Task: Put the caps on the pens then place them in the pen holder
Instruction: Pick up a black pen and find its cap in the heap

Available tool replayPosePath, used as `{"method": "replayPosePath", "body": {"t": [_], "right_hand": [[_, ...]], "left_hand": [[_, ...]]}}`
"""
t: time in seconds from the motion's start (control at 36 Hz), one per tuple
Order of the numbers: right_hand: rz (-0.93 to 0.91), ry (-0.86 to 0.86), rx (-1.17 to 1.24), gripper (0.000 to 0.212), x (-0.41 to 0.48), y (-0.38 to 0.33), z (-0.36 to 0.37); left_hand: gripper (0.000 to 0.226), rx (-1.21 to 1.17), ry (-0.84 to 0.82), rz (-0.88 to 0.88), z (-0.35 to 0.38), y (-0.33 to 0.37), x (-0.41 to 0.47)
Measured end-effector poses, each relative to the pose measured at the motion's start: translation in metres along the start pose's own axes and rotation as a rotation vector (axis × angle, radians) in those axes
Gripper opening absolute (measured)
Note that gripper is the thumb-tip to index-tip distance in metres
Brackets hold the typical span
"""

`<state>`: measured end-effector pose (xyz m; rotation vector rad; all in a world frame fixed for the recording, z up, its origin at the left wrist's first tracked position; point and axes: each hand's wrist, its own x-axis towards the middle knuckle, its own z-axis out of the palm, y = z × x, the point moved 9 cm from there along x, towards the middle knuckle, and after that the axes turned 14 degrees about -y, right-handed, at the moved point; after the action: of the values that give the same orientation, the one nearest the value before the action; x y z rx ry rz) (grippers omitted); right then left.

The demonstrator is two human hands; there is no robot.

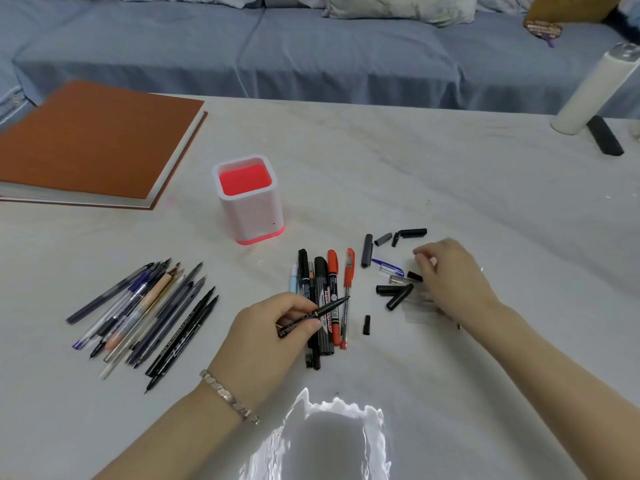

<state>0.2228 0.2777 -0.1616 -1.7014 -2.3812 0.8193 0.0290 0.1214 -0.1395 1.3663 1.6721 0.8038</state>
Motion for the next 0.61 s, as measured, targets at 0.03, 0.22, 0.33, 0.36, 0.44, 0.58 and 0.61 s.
{"method": "replayPosePath", "body": {"t": [0.03, 0.22, 0.33, 0.36, 0.44, 0.58, 0.61], "right_hand": [[-0.009, 0.023, -0.038, 0.029, 0.008, 0.0, -0.004], [-0.041, -0.128, -0.289, 0.054, 0.058, 0.001, 0.003], [0.016, -0.115, -0.303, 0.035, 0.063, 0.01, 0.006], [0.032, -0.099, -0.283, 0.031, 0.062, 0.012, 0.005], [0.036, -0.044, -0.161, 0.033, 0.052, 0.017, 0.003], [0.02, 0.115, 0.52, 0.017, 0.01, 0.009, -0.01], [0.035, 0.074, 0.823, 0.012, 0.0, 0.007, -0.003]], "left_hand": [[0.025, 0.003, 0.005, 0.004, -0.002, 0.0, 0.0], [0.029, 0.011, 0.009, 0.027, -0.006, 0.001, 0.003], [0.026, 0.003, 0.027, 0.026, -0.008, -0.001, 0.003], [0.026, 0.004, 0.031, 0.027, -0.009, 0.0, 0.003], [0.024, 0.01, 0.03, 0.02, -0.008, 0.0, 0.002], [0.021, -0.011, 0.016, 0.015, -0.004, 0.001, 0.001], [0.02, -0.013, 0.012, 0.016, -0.003, 0.002, 0.0]]}}
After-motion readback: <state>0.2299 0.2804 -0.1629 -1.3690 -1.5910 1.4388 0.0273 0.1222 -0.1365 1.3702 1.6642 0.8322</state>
